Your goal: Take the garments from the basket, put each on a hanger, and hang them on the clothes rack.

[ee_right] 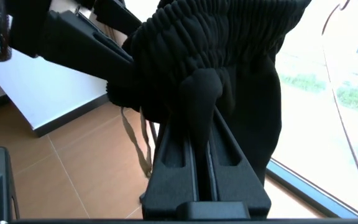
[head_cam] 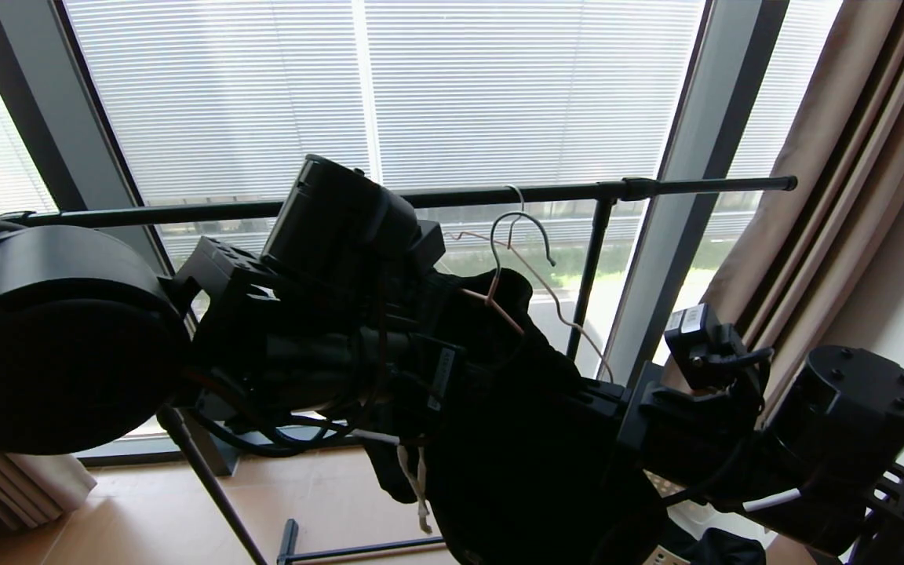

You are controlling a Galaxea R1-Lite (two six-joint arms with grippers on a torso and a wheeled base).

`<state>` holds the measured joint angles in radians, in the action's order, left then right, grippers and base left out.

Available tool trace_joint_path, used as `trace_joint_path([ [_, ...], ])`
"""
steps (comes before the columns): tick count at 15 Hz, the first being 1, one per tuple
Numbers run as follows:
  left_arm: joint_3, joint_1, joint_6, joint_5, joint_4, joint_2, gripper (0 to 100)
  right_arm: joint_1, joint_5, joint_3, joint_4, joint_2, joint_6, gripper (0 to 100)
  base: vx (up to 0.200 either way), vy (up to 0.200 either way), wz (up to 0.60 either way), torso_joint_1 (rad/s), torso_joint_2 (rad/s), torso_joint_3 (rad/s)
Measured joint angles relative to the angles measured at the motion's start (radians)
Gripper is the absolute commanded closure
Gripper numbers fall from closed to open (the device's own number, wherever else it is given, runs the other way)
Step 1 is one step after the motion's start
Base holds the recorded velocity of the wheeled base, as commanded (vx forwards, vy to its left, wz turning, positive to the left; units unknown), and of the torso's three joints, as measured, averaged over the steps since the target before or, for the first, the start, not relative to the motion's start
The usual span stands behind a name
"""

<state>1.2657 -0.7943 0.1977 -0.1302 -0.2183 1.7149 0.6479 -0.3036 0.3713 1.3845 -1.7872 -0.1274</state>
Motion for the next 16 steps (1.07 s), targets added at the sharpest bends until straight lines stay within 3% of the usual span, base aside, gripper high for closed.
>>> trace_joint_path([
  [8,-0.096,0.035,-0.002,0.003,0.007,-0.111,0,-0.067,-0.120,-0.020,0.019,-0.005,0.000,100,0.000,0.000,0.00,0.000,0.00,0.000],
  [11,-0.178,0.064,-0.006,0.027,0.071,-0.177,0,-0.098,-0.178,-0.029,0.021,-0.007,0.000,100,0.000,0.000,0.00,0.000,0.00,0.000],
  [14,-0.296,0.142,-0.061,0.087,0.125,-0.284,0,-0.117,-0.242,-0.049,0.021,-0.007,0.001,100,0.000,0.000,0.00,0.000,0.00,0.000],
  [16,-0.360,0.221,-0.159,0.160,0.138,-0.366,0,-0.135,-0.354,-0.061,0.021,-0.007,0.005,100,0.000,0.000,0.00,0.000,0.00,0.000],
])
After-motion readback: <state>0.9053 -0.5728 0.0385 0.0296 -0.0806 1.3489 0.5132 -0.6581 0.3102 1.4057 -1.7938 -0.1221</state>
